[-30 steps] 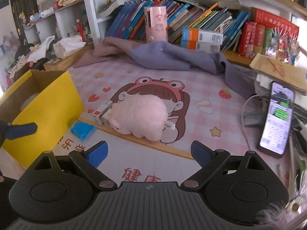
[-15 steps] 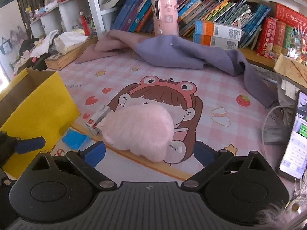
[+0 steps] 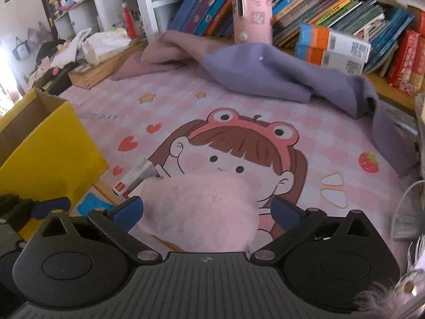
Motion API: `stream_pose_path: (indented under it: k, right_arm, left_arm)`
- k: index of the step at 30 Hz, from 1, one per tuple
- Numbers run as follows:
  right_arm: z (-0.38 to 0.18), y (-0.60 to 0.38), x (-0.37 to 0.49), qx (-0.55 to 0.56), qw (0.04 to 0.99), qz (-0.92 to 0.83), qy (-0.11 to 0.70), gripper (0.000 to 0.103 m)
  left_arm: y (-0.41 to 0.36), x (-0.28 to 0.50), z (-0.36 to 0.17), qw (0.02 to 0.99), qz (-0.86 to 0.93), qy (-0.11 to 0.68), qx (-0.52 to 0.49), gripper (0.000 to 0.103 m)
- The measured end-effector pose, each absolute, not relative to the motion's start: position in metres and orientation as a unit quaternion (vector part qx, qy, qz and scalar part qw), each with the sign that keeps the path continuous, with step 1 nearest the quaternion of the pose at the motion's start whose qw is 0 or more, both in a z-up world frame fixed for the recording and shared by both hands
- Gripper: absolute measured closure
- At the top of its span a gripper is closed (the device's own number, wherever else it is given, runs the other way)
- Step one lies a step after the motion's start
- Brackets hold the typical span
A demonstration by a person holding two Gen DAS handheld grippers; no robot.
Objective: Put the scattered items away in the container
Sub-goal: 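Close the left tool on the blue cloth while the right tool grasps the pink plush pig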
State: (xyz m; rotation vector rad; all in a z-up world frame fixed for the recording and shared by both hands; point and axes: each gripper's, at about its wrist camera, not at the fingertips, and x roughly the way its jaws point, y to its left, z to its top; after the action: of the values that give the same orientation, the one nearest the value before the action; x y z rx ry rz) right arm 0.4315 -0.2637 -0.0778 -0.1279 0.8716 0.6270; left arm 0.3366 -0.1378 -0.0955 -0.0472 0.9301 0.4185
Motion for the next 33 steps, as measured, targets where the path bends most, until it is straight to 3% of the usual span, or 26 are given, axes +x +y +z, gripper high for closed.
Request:
stream_pose_path:
  k: [9, 12, 23, 33]
  right_arm:
    - [-0.095, -0.261, 0.443, -0.034, 0.834, 0.307, 0.457, 0.000]
    - [-0.096, -0.266, 0.444, -0.024, 0.829, 0.317, 0.460, 0.009]
    - [-0.088, -0.286, 0.430, -0.004, 0.836, 0.322, 0.445, 0.034]
    - [-0.080, -0.306, 0.417, 0.001, 0.844, 0.292, 0.451, 0.036]
  left_arm:
    - [-0.127, 0.347, -0.108, 0.862, 0.208, 0.461, -0.042, 0.037]
    - [-0.126, 0.349, -0.108, 0.864, 0.202, 0.458, -0.044, 0.037]
    - [-0.129, 0.350, -0.107, 0.874, 0.146, 0.462, -0.039, 0.067]
    - [-0.143, 0.332, -0.085, 0.878, 0.078, 0.470, -0.049, 0.069]
